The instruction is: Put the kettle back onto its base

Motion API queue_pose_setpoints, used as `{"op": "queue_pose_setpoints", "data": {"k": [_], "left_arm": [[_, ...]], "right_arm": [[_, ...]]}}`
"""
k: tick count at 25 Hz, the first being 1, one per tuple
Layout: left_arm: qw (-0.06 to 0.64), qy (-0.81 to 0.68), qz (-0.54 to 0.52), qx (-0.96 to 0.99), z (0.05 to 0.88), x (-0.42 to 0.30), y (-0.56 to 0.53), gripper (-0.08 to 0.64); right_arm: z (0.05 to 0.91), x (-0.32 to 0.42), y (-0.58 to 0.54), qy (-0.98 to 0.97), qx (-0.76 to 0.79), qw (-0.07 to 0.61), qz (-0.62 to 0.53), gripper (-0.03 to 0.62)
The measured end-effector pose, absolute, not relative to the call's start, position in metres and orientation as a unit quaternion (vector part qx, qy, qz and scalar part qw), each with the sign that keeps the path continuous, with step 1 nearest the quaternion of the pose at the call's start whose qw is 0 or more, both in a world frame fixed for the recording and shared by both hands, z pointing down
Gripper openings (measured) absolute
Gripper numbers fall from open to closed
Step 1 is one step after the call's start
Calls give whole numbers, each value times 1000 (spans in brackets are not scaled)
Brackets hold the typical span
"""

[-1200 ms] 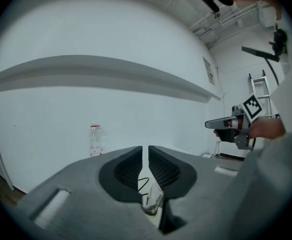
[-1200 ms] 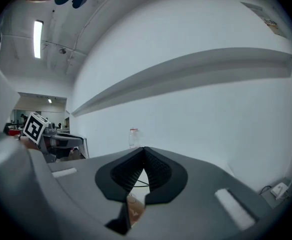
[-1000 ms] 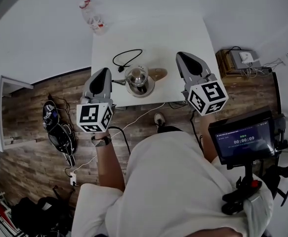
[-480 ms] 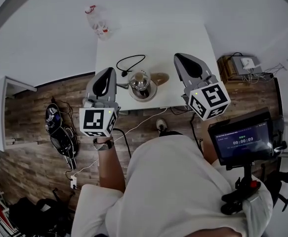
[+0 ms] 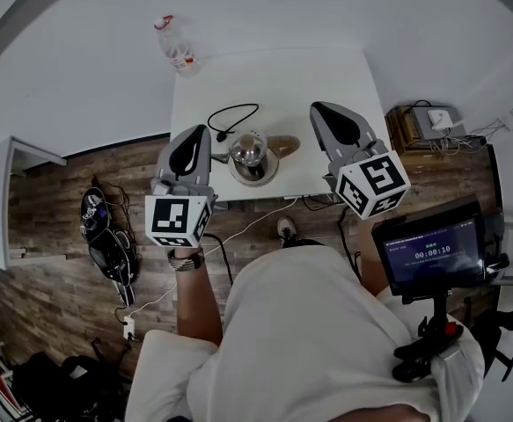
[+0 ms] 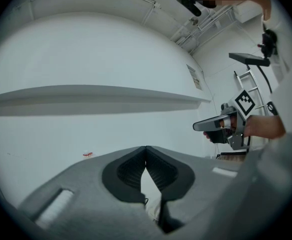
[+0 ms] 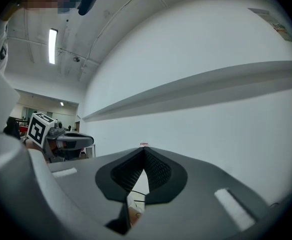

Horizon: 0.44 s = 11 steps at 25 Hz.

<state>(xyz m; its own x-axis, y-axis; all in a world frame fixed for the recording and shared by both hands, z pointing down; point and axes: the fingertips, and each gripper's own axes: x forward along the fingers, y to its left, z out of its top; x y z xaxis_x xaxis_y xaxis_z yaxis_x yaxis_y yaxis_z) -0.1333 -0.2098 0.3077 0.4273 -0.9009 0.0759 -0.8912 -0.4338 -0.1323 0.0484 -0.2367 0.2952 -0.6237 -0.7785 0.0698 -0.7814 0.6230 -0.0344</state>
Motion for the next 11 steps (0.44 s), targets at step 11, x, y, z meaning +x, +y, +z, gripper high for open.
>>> {"op": "queue_pose_setpoints", "data": {"k": [11], "left_arm": [[29, 531, -67, -844, 312, -135, -209, 6]], "right_arm": [[298, 47, -236, -903, 428, 26, 37, 2]]}}
